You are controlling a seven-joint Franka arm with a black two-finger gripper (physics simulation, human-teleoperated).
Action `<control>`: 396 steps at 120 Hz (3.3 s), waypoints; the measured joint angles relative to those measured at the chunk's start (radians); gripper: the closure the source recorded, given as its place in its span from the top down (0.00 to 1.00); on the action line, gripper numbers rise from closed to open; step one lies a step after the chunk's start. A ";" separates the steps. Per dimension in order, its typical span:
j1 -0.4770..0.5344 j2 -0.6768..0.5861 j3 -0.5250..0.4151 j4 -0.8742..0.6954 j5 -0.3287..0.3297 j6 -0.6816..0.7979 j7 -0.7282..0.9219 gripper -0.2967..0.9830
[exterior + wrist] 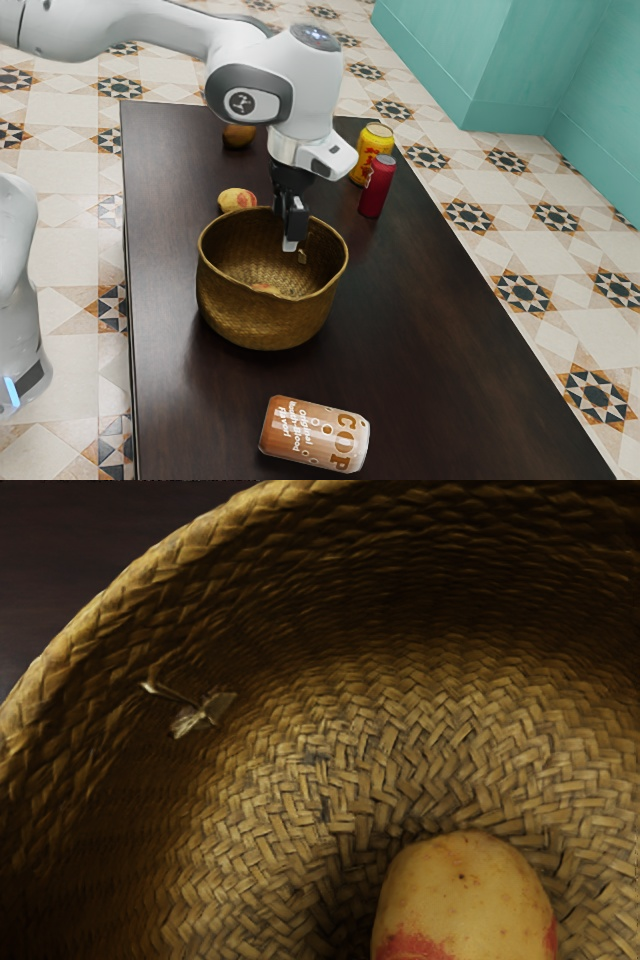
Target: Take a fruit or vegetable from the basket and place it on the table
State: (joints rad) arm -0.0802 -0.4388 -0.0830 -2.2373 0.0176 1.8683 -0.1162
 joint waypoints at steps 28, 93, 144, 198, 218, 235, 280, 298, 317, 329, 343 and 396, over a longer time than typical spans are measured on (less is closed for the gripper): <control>0.000 0.021 -0.008 -0.078 -0.028 0.068 -0.004 0.77; -0.003 0.041 -0.034 -0.133 -0.087 0.143 -0.008 0.77; -0.003 0.082 -0.034 -0.175 -0.132 0.150 -0.008 0.77; -0.002 0.136 -0.029 -0.200 -0.158 0.213 -0.008 0.74; 0.000 0.130 -0.027 -0.209 -0.172 0.225 -0.009 0.79; -0.001 0.113 -0.033 -0.210 -0.177 0.223 -0.011 0.63; -0.002 0.077 -0.032 -0.115 -0.148 0.130 -0.021 0.51; 0.000 0.076 -0.024 -0.002 -0.105 0.065 -0.023 0.51; -0.009 0.130 -0.056 0.311 -0.044 -0.049 -0.024 0.51; -0.015 0.278 -0.114 0.535 -0.009 -0.106 -0.023 0.50; -0.049 0.491 -0.136 0.779 0.025 -0.166 -0.023 0.49; -0.056 0.650 -0.139 0.940 0.103 -0.241 -0.026 0.72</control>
State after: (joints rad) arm -0.1361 0.2108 -0.2218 -1.2971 0.1207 1.6273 -0.1417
